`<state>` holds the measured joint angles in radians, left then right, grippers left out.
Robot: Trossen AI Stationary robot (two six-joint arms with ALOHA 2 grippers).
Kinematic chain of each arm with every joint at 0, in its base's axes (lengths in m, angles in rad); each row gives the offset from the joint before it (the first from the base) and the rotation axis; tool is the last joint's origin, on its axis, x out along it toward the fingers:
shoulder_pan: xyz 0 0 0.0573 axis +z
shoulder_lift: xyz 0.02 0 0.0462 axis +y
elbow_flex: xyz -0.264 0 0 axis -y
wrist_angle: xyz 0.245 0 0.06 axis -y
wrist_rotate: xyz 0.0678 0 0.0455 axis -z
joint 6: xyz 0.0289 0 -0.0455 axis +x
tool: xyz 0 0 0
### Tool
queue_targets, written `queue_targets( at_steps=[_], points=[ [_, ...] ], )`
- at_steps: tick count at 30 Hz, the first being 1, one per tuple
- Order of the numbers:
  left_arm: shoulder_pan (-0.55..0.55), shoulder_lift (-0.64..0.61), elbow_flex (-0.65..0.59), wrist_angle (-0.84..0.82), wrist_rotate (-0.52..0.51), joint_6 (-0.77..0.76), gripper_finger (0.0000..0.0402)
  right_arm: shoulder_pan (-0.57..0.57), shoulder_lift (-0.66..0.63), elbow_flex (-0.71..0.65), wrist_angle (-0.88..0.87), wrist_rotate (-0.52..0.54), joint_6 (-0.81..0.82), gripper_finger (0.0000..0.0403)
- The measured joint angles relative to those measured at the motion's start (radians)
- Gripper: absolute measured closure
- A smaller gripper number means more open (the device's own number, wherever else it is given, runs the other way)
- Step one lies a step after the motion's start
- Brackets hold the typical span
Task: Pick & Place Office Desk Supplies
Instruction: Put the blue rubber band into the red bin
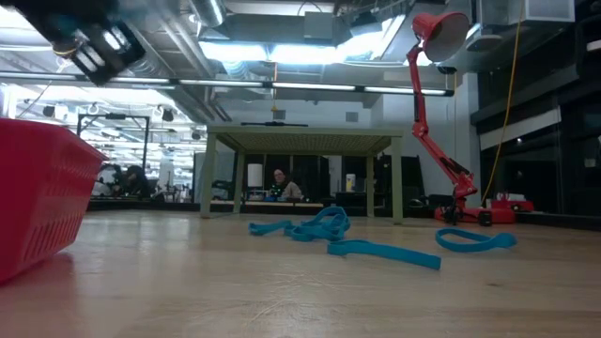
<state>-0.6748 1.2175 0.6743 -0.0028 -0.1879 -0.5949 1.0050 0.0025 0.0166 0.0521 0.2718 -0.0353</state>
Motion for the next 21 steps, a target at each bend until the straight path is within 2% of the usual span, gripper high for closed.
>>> queue_targets(
  at_steps=[4, 8, 12, 21],
  points=[
    [-0.097, 0.000, 0.001, -0.018, -0.024, -0.091, 0.0398, 0.000, 0.000, 0.000, 0.000, 0.000, 0.000, 0.0208],
    [-0.166, 0.007, 0.001, -0.083, -0.107, -0.202, 0.0395, 0.000, 0.000, 0.000, 0.000, 0.000, 0.000, 0.0208],
    [-0.197, 0.052, 0.001, -0.084, -0.130, -0.268, 0.0394, 0.000, 0.000, 0.000, 0.000, 0.000, 0.000, 0.0208],
    [-0.210, 0.244, 0.000, -0.036, -0.101, -0.411, 0.0377, 0.000, 0.000, 0.000, 0.000, 0.000, 0.000, 0.0208]
  ],
)
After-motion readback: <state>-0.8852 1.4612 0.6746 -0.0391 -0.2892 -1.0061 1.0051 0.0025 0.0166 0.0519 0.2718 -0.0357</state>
